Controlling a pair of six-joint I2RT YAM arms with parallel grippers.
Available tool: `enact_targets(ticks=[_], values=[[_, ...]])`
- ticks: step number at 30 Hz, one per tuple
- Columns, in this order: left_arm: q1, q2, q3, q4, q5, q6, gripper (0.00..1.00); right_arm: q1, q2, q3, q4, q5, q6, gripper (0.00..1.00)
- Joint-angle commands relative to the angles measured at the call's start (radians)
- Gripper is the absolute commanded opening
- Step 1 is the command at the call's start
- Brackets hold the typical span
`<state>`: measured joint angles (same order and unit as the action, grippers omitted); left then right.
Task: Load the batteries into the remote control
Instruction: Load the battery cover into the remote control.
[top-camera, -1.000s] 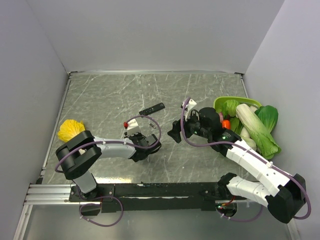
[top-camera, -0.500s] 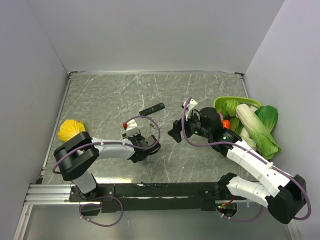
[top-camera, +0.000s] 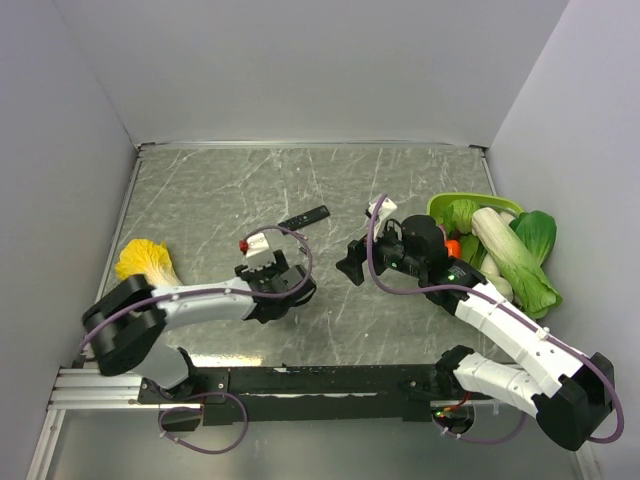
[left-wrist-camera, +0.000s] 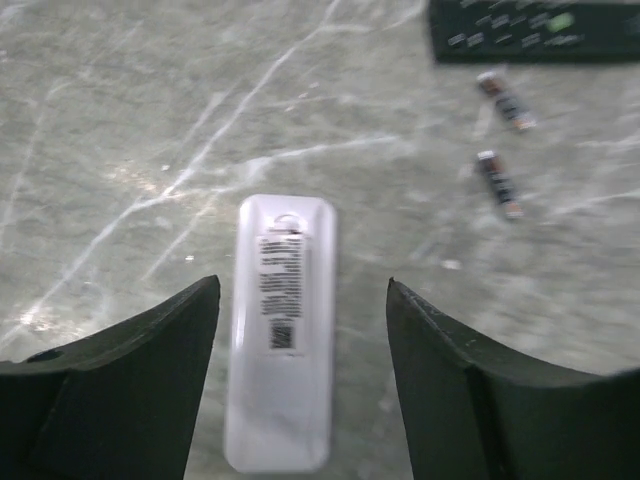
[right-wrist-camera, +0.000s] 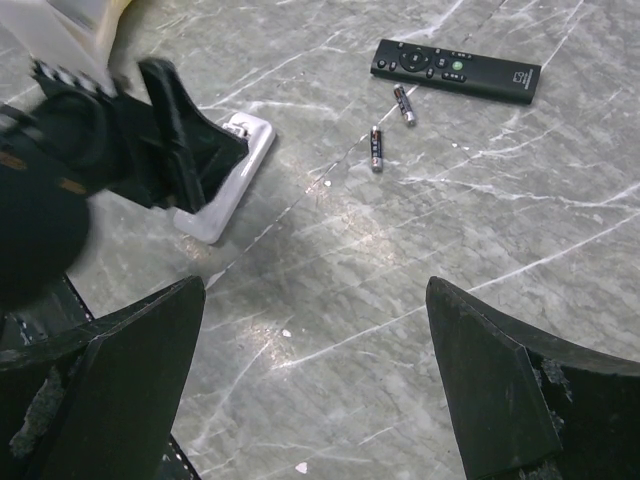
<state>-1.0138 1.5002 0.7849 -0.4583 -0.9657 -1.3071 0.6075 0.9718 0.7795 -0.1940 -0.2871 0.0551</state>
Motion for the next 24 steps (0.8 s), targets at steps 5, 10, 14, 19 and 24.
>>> enact_targets(ticks=[5, 10, 14, 19, 24], values=[[0.122, -0.302, -0.056, 0.193, 0.280, 0.193, 0.71, -0.012, -0.016, 0.010, 0.041, -0.020, 0.025, 0.99], [0.266, -0.350, -0.073, 0.230, 0.591, 0.255, 0.45, -0.012, -0.012, 0.007, 0.044, -0.024, 0.034, 0.99], [0.325, -0.305, -0.033, 0.178, 0.696, 0.279, 0.33, -0.012, -0.013, 0.000, 0.047, -0.027, 0.040, 0.99], [0.342, -0.278, -0.009, 0.106, 0.711, 0.249, 0.26, -0.012, -0.009, 0.001, 0.042, -0.044, 0.046, 0.99], [0.383, -0.264, -0.039, 0.116, 0.720, 0.244, 0.24, -0.012, 0.008, 0.001, 0.036, -0.061, 0.057, 0.99]])
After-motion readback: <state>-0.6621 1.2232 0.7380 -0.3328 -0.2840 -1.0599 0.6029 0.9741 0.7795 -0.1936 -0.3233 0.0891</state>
